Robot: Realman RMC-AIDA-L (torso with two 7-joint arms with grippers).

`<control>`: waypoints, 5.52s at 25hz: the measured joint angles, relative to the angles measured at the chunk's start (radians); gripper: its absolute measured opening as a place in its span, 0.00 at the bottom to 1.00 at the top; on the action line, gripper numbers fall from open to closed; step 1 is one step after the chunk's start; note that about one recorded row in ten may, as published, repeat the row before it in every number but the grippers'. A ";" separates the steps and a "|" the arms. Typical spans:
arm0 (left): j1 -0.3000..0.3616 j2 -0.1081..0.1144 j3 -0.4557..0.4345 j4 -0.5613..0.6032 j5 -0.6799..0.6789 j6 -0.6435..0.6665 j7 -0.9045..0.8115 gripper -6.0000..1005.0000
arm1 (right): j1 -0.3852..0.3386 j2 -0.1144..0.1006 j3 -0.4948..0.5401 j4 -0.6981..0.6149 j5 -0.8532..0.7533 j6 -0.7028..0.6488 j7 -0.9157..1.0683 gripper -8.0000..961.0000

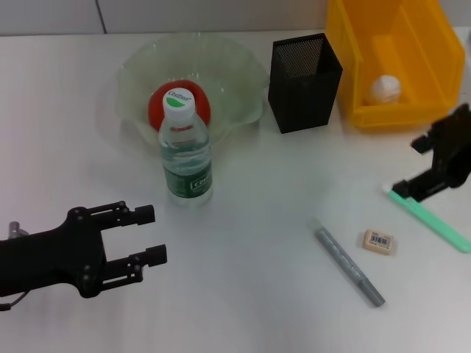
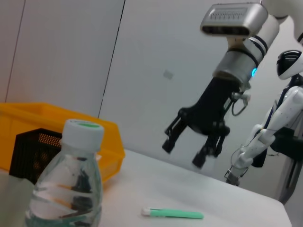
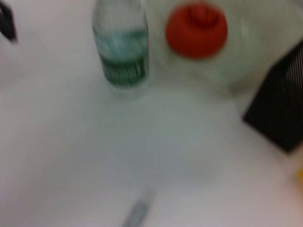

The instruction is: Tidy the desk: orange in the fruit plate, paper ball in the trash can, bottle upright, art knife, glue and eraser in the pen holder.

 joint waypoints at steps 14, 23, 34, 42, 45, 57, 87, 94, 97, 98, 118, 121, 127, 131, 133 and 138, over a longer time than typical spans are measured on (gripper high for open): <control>-0.016 -0.004 0.003 0.002 0.003 -0.028 -0.033 0.65 | -0.008 0.001 -0.159 0.263 -0.161 0.296 0.219 0.83; -0.020 -0.007 0.003 0.001 0.004 -0.054 -0.037 0.65 | -0.006 0.004 -0.207 0.349 -0.155 0.380 0.251 0.83; -0.030 -0.010 -0.003 0.002 0.004 -0.055 -0.040 0.65 | 0.009 0.005 -0.237 0.406 -0.150 0.436 0.259 0.43; -0.034 -0.011 -0.003 0.002 0.004 -0.054 -0.051 0.65 | 0.016 0.005 -0.238 0.433 -0.149 0.453 0.260 0.30; -0.034 -0.011 -0.005 0.003 0.004 -0.058 -0.051 0.65 | 0.016 0.005 -0.238 0.434 -0.126 0.453 0.260 0.26; -0.029 -0.010 -0.007 0.004 0.003 -0.058 -0.051 0.65 | -0.037 0.001 -0.214 0.334 -0.088 0.427 0.250 0.19; -0.047 -0.023 -0.019 0.029 0.054 -0.039 -0.051 0.65 | -0.181 -0.004 0.510 0.779 1.011 0.337 -0.734 0.25; -0.053 -0.025 -0.017 0.029 0.056 -0.049 -0.051 0.65 | -0.058 -0.001 0.509 0.966 1.122 0.349 -0.856 0.27; -0.053 -0.025 -0.017 0.029 0.056 -0.050 -0.048 0.65 | -0.017 -0.002 0.509 1.027 1.141 0.361 -0.895 0.28; -0.053 -0.025 -0.017 0.029 0.056 -0.050 -0.048 0.65 | 0.003 -0.002 0.507 1.052 1.151 0.371 -0.912 0.28; -0.055 -0.033 -0.022 0.028 0.056 -0.069 -0.040 0.65 | 0.232 0.003 0.410 1.305 1.168 0.783 -1.095 0.32; -0.055 -0.036 -0.020 0.029 0.056 -0.079 -0.038 0.65 | 0.237 0.003 0.382 1.303 1.169 0.810 -1.063 0.33; -0.053 -0.036 -0.022 0.029 0.056 -0.093 -0.037 0.65 | 0.227 0.001 0.381 1.294 1.171 0.793 -1.038 0.47; -0.055 -0.041 -0.019 0.029 0.056 -0.103 -0.038 0.65 | 0.184 -0.004 0.360 1.215 1.155 0.734 -0.948 0.59; -0.058 -0.041 -0.016 0.029 0.056 -0.103 -0.040 0.65 | 0.140 -0.006 0.323 1.109 1.109 0.687 -0.846 0.62; -0.061 -0.040 -0.014 0.029 0.056 -0.103 -0.044 0.65 | 0.034 -0.014 0.287 0.623 0.711 0.381 -0.434 0.64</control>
